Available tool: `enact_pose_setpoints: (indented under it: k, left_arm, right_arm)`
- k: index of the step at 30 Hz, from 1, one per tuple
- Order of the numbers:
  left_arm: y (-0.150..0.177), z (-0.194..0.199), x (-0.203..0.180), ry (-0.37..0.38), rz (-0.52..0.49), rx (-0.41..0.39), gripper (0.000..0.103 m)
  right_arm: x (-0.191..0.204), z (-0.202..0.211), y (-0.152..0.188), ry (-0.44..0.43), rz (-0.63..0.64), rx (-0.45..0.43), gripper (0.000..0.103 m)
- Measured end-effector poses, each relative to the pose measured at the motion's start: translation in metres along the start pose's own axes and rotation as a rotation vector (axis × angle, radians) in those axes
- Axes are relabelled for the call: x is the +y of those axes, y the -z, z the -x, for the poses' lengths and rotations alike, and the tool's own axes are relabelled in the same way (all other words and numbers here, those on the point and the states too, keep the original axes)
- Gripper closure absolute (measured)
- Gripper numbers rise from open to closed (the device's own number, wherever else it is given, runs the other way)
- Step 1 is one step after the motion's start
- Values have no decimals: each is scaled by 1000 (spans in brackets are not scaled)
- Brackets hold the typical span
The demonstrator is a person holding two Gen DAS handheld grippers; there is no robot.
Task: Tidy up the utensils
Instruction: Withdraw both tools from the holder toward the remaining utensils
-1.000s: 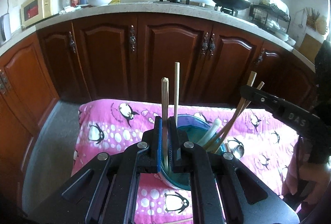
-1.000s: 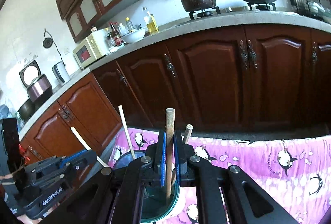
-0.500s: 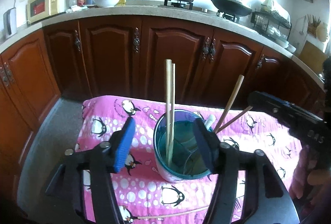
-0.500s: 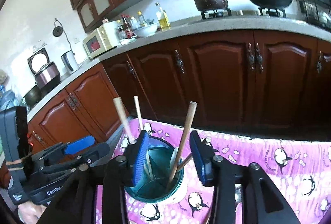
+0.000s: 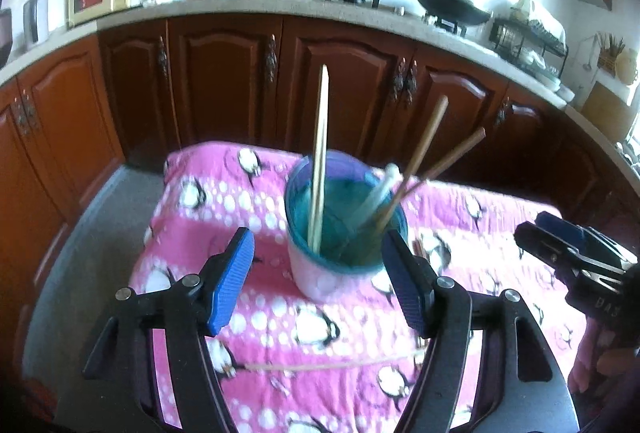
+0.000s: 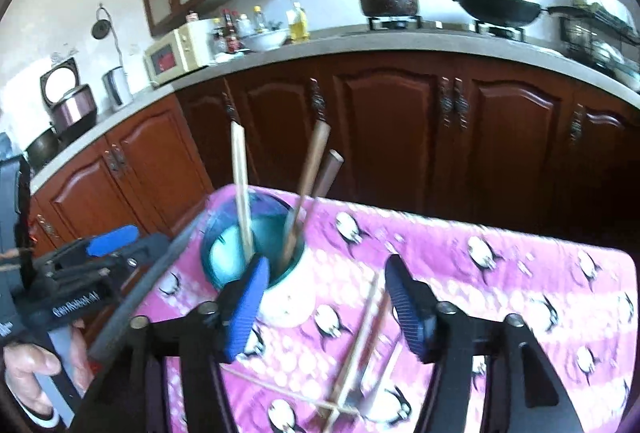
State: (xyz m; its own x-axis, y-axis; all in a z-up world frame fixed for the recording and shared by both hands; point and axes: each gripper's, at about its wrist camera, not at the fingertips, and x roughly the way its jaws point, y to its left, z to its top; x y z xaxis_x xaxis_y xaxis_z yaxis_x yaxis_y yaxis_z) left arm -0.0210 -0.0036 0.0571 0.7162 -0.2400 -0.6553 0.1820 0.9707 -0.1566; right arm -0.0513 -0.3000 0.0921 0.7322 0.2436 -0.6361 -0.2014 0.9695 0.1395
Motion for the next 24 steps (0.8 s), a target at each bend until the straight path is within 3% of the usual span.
enact_pose_setpoints:
  k: [8, 10, 11, 20, 24]
  left_arm:
    - [38, -12, -17, 43, 15, 118, 36]
    - [46, -17, -21, 40, 11, 151, 30]
    - [48, -18, -22, 47, 11, 158, 25]
    - [62, -29, -31, 69, -1, 225, 23]
    - [65, -29, -36, 17, -42, 212, 23]
  right_arm:
    - [-28, 11, 45, 85, -22, 74, 37]
    - [-36, 13, 55, 73, -57, 95, 37]
    - [-40, 13, 59, 68, -72, 105, 37]
    - [-54, 12, 75, 63, -105, 141, 36]
    - [-50, 12, 76, 63, -90, 142, 36]
